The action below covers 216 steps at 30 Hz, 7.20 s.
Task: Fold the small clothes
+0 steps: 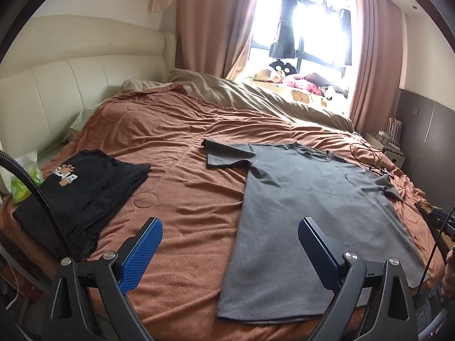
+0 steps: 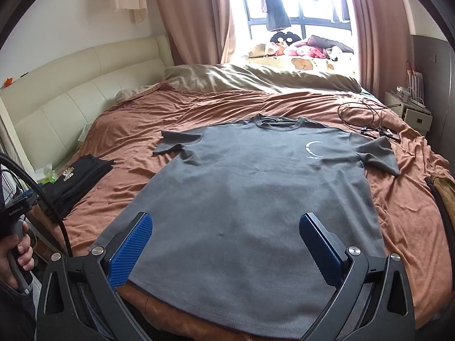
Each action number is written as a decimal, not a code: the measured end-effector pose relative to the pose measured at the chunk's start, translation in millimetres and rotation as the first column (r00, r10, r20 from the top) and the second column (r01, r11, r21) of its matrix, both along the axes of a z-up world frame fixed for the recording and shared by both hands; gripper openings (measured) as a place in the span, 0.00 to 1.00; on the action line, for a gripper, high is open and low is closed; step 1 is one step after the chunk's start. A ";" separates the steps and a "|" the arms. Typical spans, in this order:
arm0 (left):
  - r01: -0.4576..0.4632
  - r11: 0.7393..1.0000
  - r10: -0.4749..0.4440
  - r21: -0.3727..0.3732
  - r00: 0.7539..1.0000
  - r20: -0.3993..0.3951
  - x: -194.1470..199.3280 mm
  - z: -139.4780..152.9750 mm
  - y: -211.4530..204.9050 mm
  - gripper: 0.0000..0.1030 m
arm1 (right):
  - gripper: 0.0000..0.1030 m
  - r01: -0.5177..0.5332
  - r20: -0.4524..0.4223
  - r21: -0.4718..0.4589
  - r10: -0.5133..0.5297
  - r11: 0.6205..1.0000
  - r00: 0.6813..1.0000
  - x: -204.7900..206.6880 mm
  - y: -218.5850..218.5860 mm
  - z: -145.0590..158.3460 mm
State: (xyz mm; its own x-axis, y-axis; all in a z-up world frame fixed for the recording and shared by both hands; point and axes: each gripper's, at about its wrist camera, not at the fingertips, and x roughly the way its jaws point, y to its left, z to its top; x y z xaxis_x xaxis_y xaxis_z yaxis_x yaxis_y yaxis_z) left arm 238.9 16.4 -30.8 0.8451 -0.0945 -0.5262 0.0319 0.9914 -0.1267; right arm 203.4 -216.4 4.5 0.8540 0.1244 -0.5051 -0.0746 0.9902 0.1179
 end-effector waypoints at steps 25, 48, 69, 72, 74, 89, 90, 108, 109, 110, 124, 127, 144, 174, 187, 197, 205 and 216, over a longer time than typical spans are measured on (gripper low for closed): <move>-0.038 0.999 0.036 -0.017 0.988 -0.150 201.0 -11.5 2.4 0.72 | 0.95 -0.037 -0.121 0.056 0.043 0.998 0.992 209.9 -8.8 0.0; -0.074 0.995 0.055 -0.059 0.957 -0.283 345.9 -70.4 22.6 0.63 | 0.67 -0.051 -0.228 0.137 0.082 0.989 0.970 361.1 27.1 -36.1; -0.118 0.989 0.069 -0.090 0.903 -0.424 401.5 -153.9 26.7 0.26 | 0.37 -0.075 -0.330 0.237 0.153 0.969 0.931 437.5 58.1 -77.4; -0.105 0.982 0.029 -0.156 0.905 -0.424 398.1 -149.3 29.1 0.10 | 0.24 -0.084 -0.339 0.273 0.178 0.958 0.924 444.9 60.7 -83.1; -0.095 0.982 0.023 -0.163 0.918 -0.396 393.0 -139.4 28.0 0.10 | 0.21 -0.083 -0.341 0.307 0.191 0.948 0.920 450.4 61.9 -87.4; -0.036 0.976 -0.027 -0.213 0.958 -0.285 381.9 -83.3 18.7 0.10 | 0.08 0.033 -0.366 0.563 0.212 0.826 0.906 497.0 66.3 -139.6; -0.034 0.977 -0.029 -0.213 0.958 -0.285 383.5 -82.6 18.8 0.10 | 0.08 0.039 -0.366 0.578 0.217 0.815 0.905 499.4 66.5 -142.7; 0.022 0.972 -0.084 -0.234 0.963 -0.255 385.3 -65.8 8.3 0.10 | 0.09 0.066 -0.375 0.684 0.273 0.727 0.886 511.7 61.7 -155.5; 0.025 0.971 -0.087 -0.236 0.963 -0.255 384.4 -64.8 6.9 0.10 | 0.11 0.067 -0.375 0.684 0.271 0.727 0.887 507.4 58.9 -154.0; 0.028 0.971 -0.090 -0.239 0.963 -0.255 383.1 -63.7 5.3 0.10 | 0.13 0.066 -0.371 0.682 0.267 0.729 0.889 503.8 56.2 -151.5; 0.113 0.957 -0.192 -0.268 0.937 -0.292 366.2 -67.6 -50.4 0.10 | 0.53 0.100 -0.326 0.682 0.179 0.724 0.928 434.6 4.8 -123.1; 0.133 0.951 -0.222 -0.280 0.922 -0.317 363.2 -73.5 -61.8 0.10 | 0.53 0.105 -0.328 0.681 0.174 0.724 0.929 427.8 3.6 -119.7; 0.041 0.967 -0.130 -0.253 0.930 -0.345 373.9 -83.2 -20.6 0.50 | 0.56 0.053 -0.328 0.638 0.209 0.768 0.921 445.4 21.8 -117.0; -0.019 0.979 -0.050 -0.203 0.945 -0.324 447.2 -109.6 22.1 0.03 | 0.14 0.057 -0.413 0.523 0.194 0.850 0.890 487.2 51.5 -132.0; 0.112 0.970 -0.162 -0.214 0.959 -0.233 450.0 -35.9 -37.6 0.02 | 0.66 0.114 -0.356 0.568 0.119 0.815 0.927 446.8 -6.8 -105.5; 0.212 0.963 -0.244 -0.165 0.947 -0.208 467.8 -5.2 -118.1 0.02 | 0.66 0.146 -0.320 0.609 0.073 0.780 0.945 421.0 -61.2 -92.8; 0.272 0.952 -0.298 -0.141 0.928 -0.225 489.9 -10.9 -174.5 0.02 | 0.66 0.195 -0.314 0.630 0.017 0.752 0.949 408.6 -103.6 -99.2; 0.290 0.950 -0.312 -0.119 0.904 -0.291 503.8 -37.0 -201.6 0.09 | 0.66 0.205 -0.321 0.655 0.023 0.728 0.947 397.9 -118.4 -110.1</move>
State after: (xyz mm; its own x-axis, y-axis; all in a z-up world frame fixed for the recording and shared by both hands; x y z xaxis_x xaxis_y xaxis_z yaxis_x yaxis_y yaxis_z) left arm 742.7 -185.2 -67.9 0.5717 -0.3660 -0.7343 0.2764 0.9286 -0.2476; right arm 601.3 -334.7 -105.6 0.7081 0.4566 -0.5386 0.1613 0.6380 0.7530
